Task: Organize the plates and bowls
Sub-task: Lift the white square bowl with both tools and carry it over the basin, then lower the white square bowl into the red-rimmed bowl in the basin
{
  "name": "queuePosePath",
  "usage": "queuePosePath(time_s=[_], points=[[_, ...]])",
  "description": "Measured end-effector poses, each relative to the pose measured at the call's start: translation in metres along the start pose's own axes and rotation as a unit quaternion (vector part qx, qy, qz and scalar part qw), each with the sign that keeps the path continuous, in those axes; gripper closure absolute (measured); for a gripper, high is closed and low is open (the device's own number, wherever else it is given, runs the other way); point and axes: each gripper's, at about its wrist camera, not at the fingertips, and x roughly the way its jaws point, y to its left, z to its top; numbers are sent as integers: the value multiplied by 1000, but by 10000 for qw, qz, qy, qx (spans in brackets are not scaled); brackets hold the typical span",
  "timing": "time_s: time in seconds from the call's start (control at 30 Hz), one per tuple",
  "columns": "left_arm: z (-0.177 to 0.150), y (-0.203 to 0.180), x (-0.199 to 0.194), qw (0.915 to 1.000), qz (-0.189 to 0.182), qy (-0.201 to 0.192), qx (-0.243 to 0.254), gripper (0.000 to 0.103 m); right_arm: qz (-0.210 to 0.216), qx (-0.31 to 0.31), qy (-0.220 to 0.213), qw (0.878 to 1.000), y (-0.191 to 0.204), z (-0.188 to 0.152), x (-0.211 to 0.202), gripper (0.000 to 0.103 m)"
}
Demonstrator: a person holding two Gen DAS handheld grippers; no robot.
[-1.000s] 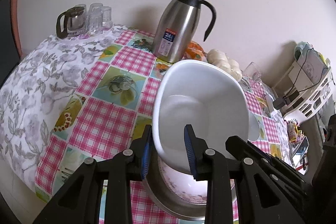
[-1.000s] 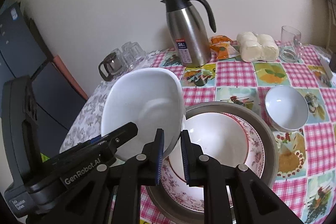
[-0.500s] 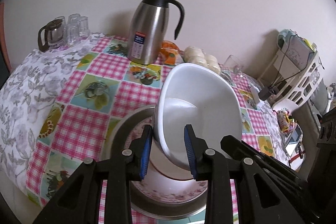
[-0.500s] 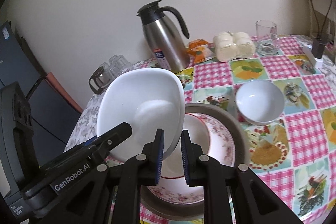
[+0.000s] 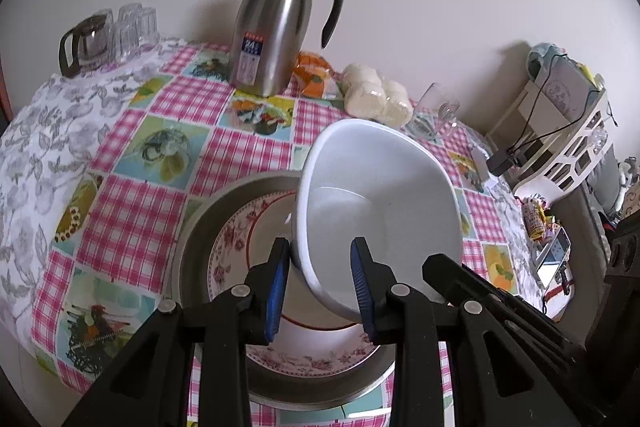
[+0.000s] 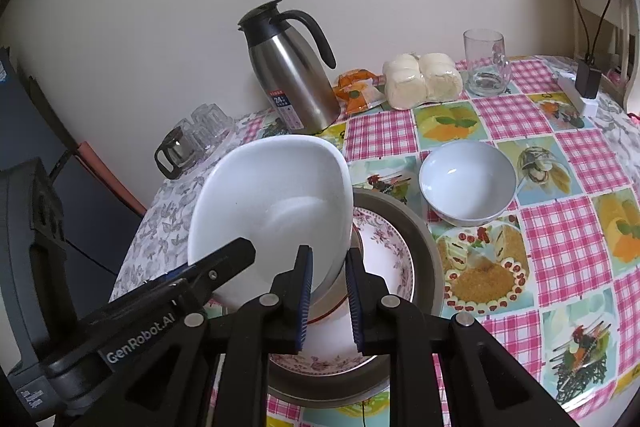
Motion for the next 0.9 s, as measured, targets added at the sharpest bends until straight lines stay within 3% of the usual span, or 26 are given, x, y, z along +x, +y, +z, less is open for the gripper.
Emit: queuePosePath(time_s=[0.33,0.9], points=[[-4,12,15,9989,155,402,-199,69,-53,-28,271,9996,2,-5,17,83],[-3,14,24,9977,280,584,-214,67,-118,64,456,9989,0,-7,29,83]])
